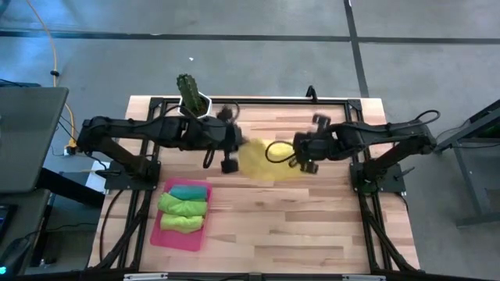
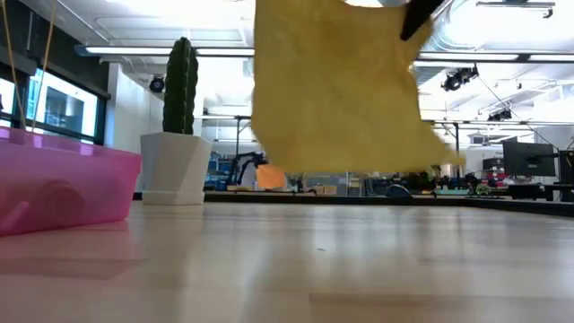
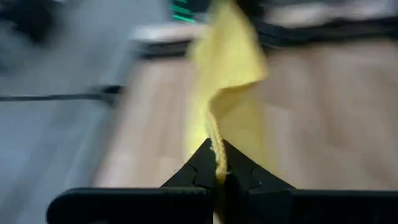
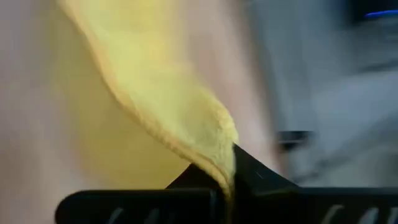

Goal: Roll microfiber towels into tight, uniform cylinder then place into a basket
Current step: Roll the yellow towel

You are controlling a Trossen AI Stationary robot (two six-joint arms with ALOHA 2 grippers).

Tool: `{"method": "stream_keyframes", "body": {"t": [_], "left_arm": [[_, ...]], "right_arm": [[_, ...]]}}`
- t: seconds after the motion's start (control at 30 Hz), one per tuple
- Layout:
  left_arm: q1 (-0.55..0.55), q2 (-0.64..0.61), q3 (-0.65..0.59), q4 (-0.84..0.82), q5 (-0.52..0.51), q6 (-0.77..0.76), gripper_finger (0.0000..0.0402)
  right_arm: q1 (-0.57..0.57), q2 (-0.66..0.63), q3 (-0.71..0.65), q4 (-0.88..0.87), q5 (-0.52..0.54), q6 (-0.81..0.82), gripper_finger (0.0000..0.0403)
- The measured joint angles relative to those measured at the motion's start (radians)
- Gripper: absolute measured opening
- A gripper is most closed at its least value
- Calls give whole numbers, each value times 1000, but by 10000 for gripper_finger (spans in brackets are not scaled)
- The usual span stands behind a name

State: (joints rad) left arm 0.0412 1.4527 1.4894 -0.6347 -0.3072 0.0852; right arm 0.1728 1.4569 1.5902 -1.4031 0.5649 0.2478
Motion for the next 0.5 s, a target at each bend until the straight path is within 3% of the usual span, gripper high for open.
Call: {"method": "stream_keyframes", "body": {"t": [0.07,0.13,0.23,0.27,0.3,0.37,0.43,0.5], "left_arm": [[7,7,-2,-39,166,-2,0],[7,21,-1,-28,182,8,0],[10,33,-2,-16,-69,5,0],[11,39,-1,0,-169,-1,0],[13,45,1,6,-237,-18,0],[15,57,-1,-9,-222,-52,0],[16,65,-1,-10,-25,-44,0],[16,66,-1,-12,194,6,0]], "right_arm": [[-9,0,-1,0,-135,-85,0],[-13,0,-1,0,-59,-163,0],[-40,0,-1,-1,352,-111,0],[-51,-1,-1,-1,416,-65,0],[-62,-1,-1,0,409,-46,0],[-78,-1,-1,4,214,-47,0],[-88,-1,-1,4,-64,-65,0],[-89,0,-1,6,-223,-121,0]]}}
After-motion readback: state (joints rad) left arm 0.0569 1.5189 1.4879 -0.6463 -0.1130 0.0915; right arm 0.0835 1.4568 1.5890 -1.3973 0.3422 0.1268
